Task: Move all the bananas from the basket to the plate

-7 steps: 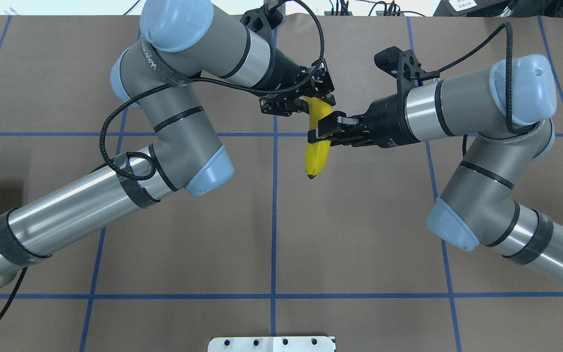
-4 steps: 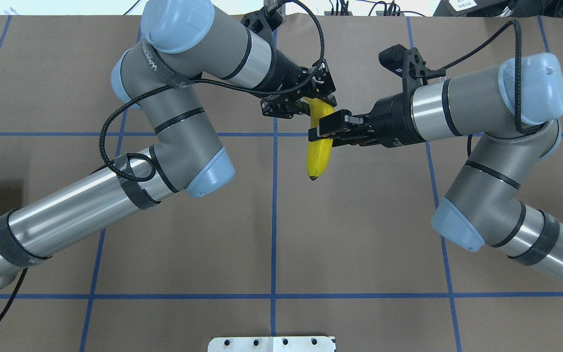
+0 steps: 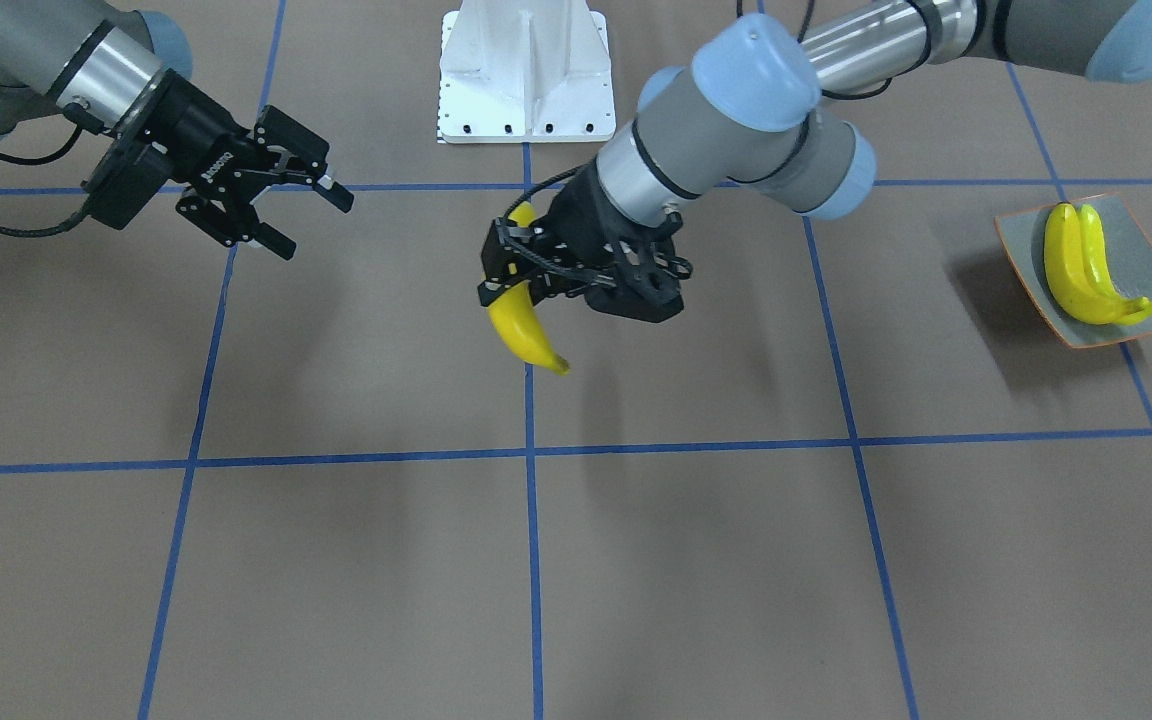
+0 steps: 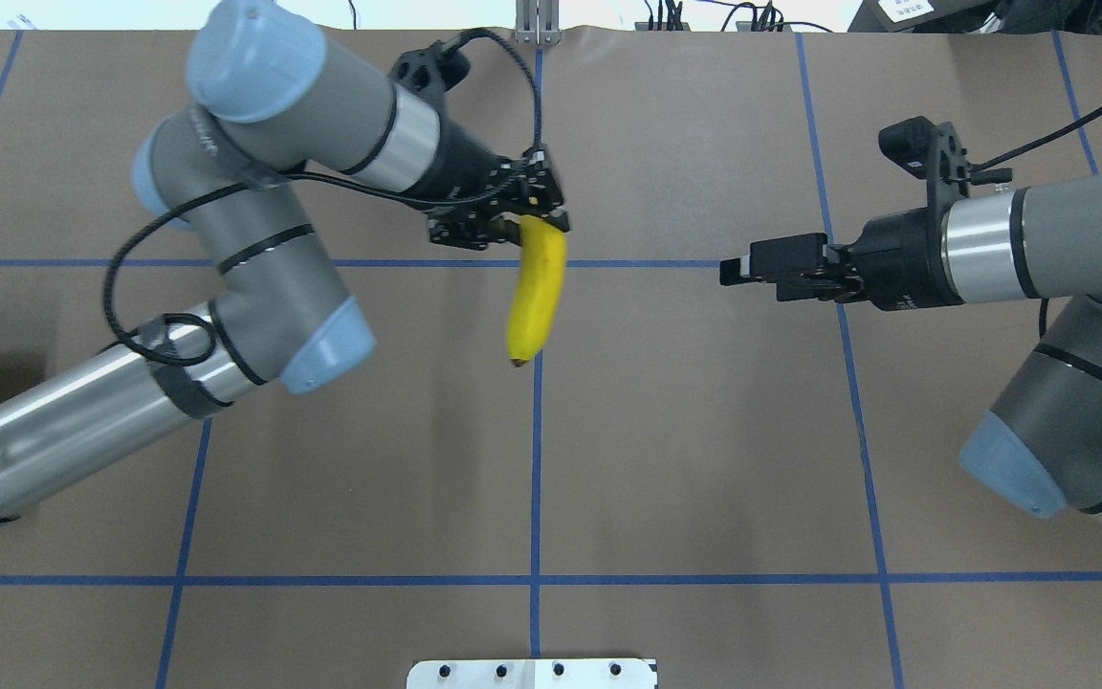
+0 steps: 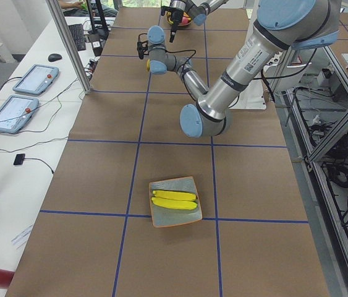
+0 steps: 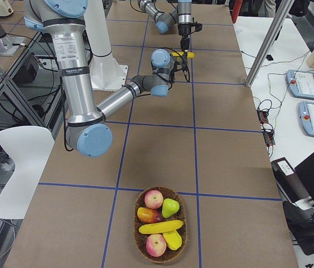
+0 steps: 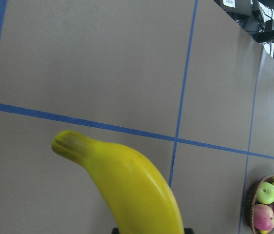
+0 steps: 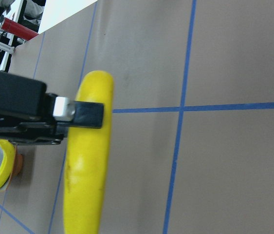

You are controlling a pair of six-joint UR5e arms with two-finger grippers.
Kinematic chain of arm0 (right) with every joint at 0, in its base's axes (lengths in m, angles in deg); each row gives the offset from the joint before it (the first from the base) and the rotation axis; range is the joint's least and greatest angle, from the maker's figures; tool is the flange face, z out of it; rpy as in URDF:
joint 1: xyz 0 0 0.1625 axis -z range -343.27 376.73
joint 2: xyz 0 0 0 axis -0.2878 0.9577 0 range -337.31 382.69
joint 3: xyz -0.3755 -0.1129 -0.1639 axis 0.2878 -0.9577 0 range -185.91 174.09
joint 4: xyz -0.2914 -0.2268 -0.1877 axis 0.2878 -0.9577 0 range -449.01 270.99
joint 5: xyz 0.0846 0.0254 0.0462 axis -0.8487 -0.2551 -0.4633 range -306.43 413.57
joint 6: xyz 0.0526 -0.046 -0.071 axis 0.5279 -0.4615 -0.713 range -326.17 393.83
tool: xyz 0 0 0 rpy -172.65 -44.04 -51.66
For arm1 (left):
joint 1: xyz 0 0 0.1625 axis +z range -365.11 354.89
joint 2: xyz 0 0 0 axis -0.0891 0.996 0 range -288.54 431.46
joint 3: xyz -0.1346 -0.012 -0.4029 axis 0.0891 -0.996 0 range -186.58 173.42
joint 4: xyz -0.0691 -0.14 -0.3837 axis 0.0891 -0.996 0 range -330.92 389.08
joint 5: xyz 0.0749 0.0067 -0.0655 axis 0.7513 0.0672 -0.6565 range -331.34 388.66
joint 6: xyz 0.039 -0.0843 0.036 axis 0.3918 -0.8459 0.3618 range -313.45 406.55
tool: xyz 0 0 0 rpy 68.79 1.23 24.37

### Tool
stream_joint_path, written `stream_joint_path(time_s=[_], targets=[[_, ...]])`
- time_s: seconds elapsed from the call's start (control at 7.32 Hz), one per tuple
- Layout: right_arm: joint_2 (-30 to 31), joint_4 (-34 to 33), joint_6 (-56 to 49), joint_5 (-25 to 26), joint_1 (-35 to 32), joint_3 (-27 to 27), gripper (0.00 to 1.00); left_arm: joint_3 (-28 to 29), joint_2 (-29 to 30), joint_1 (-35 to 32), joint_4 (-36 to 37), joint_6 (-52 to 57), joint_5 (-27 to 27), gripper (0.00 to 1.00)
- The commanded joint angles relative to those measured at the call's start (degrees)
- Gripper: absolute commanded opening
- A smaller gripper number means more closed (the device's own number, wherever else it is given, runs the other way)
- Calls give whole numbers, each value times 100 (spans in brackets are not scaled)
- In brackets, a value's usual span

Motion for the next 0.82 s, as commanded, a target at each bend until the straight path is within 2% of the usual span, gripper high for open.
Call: stream_joint_path(time_s=[0.0, 0.27, 0.41, 0.68], targets=[[261, 31, -166, 32, -262, -142, 100, -553, -1205, -815, 371, 1100, -907, 0], [288, 31, -167, 269, -262, -265, 100, -1052, -1673, -1028, 2061, 2652, -840, 0], [288, 31, -167, 287, -262, -283, 100, -1490, -1953, -1256, 2913, 3461, -736, 0], [288, 22, -167, 436, -253, -397, 100, -2387, -2508, -1424, 4679, 5201, 445, 0]])
